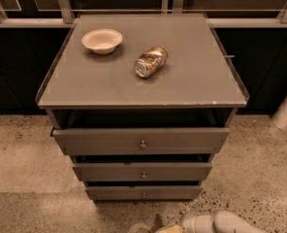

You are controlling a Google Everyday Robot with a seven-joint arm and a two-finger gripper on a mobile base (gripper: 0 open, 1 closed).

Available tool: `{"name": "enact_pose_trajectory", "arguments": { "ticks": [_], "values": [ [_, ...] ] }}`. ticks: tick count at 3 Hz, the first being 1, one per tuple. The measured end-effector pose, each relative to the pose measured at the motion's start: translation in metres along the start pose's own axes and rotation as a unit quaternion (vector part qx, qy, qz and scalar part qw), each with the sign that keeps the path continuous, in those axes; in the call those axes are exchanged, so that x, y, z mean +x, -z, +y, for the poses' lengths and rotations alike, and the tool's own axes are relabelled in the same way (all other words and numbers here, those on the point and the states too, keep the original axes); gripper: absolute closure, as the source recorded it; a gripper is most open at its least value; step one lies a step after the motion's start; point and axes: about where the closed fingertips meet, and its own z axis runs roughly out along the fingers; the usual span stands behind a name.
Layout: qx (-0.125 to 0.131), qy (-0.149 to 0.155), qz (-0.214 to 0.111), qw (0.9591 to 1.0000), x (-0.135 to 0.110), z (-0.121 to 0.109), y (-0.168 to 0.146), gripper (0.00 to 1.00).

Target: Open bottom drawer

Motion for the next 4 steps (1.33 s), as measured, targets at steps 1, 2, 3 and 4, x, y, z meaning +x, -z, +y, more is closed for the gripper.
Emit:
{"name": "enact_pose_trajectory", "arguments": {
  "ticks": [1, 2, 3, 4],
  "values": [
    [-0.007, -0.015, -0.004, 0.9999, 0.011, 0.001, -0.013, 0.0],
    [0.021, -0.003, -0.037, 0.9991, 0.004, -0.01, -0.003, 0.0],
    [0.042, 0.021, -0.068, 0.9966, -0.01, -0.025, 0.001, 0.0],
    [0.041, 0.068, -0.094, 0.9924, -0.055, -0.069, -0.026, 0.0]
  ]
}}
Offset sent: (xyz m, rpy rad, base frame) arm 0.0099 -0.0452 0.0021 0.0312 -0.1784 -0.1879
